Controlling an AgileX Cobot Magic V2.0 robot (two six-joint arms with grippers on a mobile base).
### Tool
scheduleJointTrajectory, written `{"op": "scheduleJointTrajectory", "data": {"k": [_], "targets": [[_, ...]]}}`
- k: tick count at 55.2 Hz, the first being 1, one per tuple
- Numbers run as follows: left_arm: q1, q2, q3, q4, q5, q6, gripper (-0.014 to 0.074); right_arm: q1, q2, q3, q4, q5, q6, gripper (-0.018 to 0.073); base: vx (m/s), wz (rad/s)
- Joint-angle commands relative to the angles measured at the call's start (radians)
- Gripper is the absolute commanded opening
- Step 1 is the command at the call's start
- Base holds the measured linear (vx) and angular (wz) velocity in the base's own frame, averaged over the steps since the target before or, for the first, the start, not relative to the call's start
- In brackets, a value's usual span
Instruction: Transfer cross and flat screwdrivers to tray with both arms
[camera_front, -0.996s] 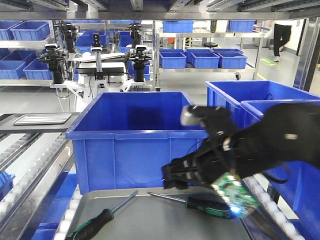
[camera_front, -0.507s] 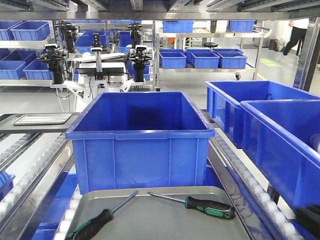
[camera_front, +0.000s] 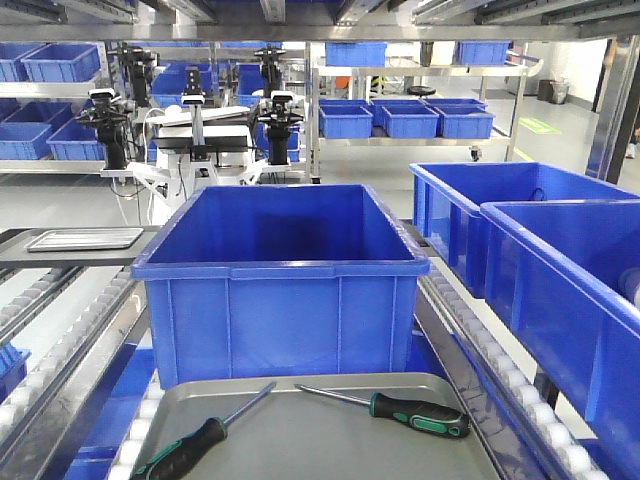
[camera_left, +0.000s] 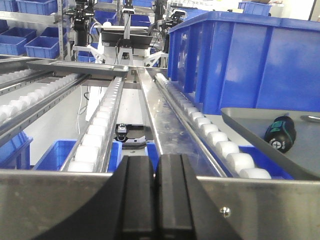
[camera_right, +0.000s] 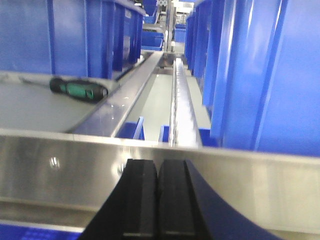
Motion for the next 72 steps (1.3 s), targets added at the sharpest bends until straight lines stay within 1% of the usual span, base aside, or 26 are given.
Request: {"op": "scheduleJointTrajectory", "data": {"k": [1, 12, 72], "targets": [[0.000, -0.002, -0.025, -0.002, -0.076, -0.010, -0.0006, -0.008, -0.010, 0.034, 0.016, -0.149, 0.009, -0.0010, 0.00, 0.00], [0.000, -0.002, -0.025, -0.002, -0.076, -0.010, -0.0006, -0.002, -0.009, 0.029, 0.025, -0.125, 0.019, -0.0008, 0.00, 0.00], [0.000, -0.002, -0.025, -0.002, -0.076, -0.010, -0.0006, -0.002, -0.009, 0.029, 0.025, -0.125, 0.019, -0.0008, 0.00, 0.00]]}}
